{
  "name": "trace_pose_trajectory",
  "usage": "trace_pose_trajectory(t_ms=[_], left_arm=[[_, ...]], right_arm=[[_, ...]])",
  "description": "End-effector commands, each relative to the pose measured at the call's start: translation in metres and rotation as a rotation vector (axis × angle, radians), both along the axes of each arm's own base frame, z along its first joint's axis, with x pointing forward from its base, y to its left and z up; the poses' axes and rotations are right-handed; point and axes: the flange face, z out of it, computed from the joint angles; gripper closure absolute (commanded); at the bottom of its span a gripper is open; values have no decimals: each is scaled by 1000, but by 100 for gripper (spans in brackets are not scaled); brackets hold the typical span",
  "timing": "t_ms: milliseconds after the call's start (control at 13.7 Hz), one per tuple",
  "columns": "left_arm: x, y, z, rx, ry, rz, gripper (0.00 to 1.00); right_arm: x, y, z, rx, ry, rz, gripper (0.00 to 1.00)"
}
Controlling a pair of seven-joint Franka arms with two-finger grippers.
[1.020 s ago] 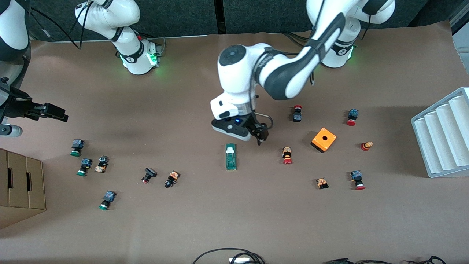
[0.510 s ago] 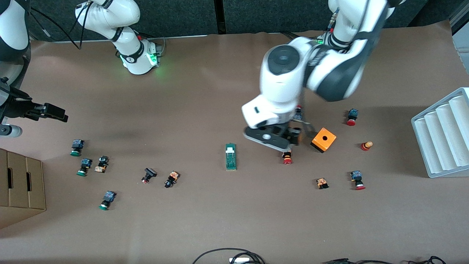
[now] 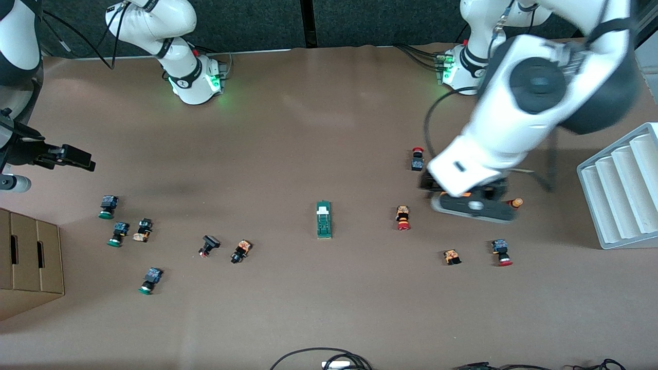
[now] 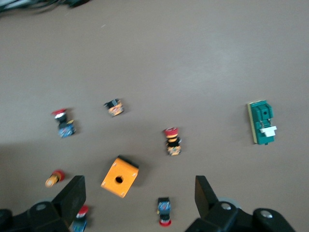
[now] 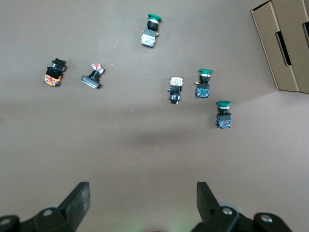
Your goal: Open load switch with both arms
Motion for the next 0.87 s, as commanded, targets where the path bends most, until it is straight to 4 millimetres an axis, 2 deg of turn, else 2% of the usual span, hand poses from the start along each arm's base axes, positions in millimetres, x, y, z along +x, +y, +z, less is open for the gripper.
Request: trace_pose_trajectory(t_ms=[0,73,291,510,728,801], left_arm=[[-9,57,20,-22,25,25,0],[-15,81,26,-14,22,47,0],[-40,132,13,29,60,70,0],[-52,161,5,31,38,114,0],[-51,180,1,31,43,149,0],[-52,181,0,32,48,150,0]], right_arm=[[5,-2,3,-13,-9,-2,0],[5,-2,4,-13,-10,-2,0],[5,-2,4,-13,-10,-2,0],[5,-2,4,-13,-10,-1,0],[5,-2,4,-13,-10,-1,0],[5,-2,4,-13,-10,-1,0]])
